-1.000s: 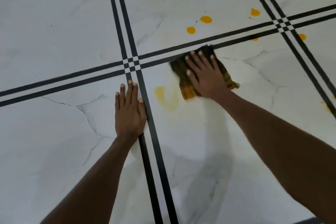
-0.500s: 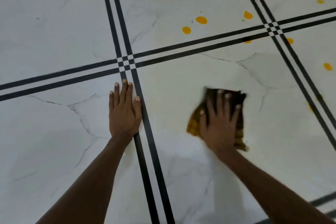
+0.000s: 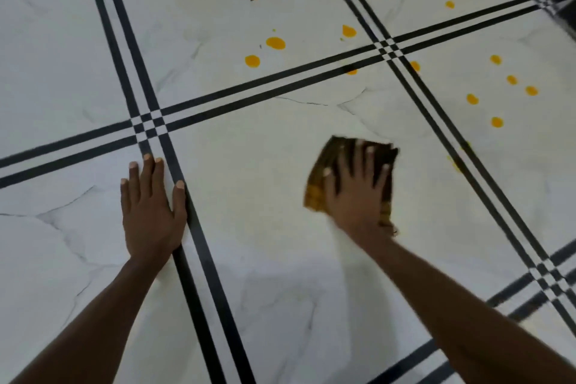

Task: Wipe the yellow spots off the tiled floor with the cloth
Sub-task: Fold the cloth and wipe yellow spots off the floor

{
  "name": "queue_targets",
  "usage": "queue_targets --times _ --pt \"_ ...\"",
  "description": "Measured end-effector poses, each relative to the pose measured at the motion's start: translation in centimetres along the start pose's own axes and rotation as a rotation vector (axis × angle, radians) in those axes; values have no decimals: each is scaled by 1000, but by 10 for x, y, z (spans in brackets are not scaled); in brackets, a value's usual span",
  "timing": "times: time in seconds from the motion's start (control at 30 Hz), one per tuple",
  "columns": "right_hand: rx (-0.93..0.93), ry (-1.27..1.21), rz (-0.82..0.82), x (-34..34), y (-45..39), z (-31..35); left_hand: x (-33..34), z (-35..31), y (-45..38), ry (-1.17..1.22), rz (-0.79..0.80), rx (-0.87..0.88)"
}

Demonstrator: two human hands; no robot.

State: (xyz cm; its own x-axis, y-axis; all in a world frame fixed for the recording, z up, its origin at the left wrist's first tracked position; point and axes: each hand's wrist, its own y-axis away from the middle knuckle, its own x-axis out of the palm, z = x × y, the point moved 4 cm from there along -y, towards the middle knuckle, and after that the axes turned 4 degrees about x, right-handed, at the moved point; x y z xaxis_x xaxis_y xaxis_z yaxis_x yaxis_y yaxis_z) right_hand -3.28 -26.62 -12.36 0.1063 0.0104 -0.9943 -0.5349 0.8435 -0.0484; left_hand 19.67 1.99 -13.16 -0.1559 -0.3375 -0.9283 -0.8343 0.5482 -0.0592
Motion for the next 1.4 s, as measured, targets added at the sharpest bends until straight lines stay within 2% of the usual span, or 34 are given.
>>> queue_targets --times 0.1,0.17,0.23,0.3,0.43,0.53,0.6,0.67,0.73,0.8,0.83,0.87,0.9,0.97,1.0,1.03,1.07,1.1,1.17,1.2,1.27,1.33,1.4 --pt "-436 -80 115 9 14 69 5 -25 -15 72 -14 44" --pt "-595 -109 139 16 -36 87 20 -64 -34 103 31 237" --pt "-555 -89 153 19 -108 75 44 -110 -61 92 95 446" --pt "-364 -64 162 16 -171 33 67 -147 -86 60 148 537" --pt "25 -111 100 8 -238 -75 83 -163 -98 -49 121 487" --pt "181 -131 123 7 -270 -76 79 -164 -96 -35 126 500" --pt "95 -108 91 10 -291 -38 79 -166 -97 -37 142 492" --pt "-137 -76 65 12 -285 11 80 -166 -101 -45 165 478" --pt "-414 -45 65 11 -239 39 78 -166 -100 -41 181 477" --pt "-643 -22 163 6 -185 20 76 -167 -101 -29 194 474" --pt "-696 -18 207 4 -175 -4 76 -168 -101 -28 202 473" --pt "-686 -13 203 2 -180 -32 78 -168 -101 -27 209 469" --pt "-598 -4 159 -1 -198 -58 79 -168 -101 -28 211 468" --pt "-240 -13 71 -3 -257 -96 80 -167 -101 -21 196 467" --pt "-51 -46 49 -3 -288 -104 81 -166 -100 -18 186 472" --pt "61 -69 51 -1 -310 -97 81 -167 -100 -19 172 482" --pt "77 -46 49 2 -325 -78 81 -168 -102 -24 161 491" --pt "-1 -28 62 6 -326 -49 81 -167 -101 -28 161 490" --pt "-325 -11 94 11 -290 8 80 -165 -102 -16 168 483" --pt "-495 7 110 11 -257 23 79 -166 -102 -11 164 478" --pt "-710 4 173 4 -199 13 77 -168 -101 -16 167 486" --pt "-760 -1 193 0 -192 -26 77 -168 -101 -14 164 487" --pt "-510 -2 108 0 -230 -58 78 -166 -101 -12 156 477"
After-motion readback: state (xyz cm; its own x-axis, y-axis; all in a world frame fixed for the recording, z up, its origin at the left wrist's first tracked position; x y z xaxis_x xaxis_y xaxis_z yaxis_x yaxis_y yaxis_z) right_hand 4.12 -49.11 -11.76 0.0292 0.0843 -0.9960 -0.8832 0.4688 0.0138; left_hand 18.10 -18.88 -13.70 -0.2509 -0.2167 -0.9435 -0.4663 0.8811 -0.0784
